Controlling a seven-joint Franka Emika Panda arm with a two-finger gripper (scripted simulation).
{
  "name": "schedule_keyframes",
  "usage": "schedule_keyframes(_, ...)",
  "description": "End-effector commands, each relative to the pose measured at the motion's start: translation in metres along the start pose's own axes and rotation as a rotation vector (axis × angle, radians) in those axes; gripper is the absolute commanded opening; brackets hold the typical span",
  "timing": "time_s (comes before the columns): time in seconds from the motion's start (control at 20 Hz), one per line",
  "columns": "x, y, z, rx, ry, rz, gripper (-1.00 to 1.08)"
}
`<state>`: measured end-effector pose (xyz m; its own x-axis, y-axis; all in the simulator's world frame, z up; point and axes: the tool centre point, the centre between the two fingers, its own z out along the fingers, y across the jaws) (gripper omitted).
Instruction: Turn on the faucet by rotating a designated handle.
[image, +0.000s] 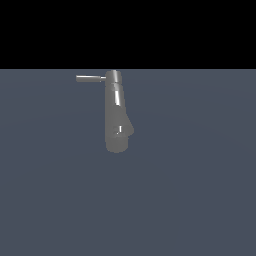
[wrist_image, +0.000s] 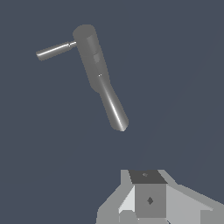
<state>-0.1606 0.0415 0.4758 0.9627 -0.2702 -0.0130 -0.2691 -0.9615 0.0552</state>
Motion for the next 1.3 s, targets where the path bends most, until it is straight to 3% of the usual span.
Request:
schedule_keyframes(0.0, 0.013, -0.008, 0.003, -0.007, 0.001, 0.053, -1.00)
schedule_keyframes(1.25, 0.133, -0.093, 0.072, -0.043, 0.011, 0.566, -1.00)
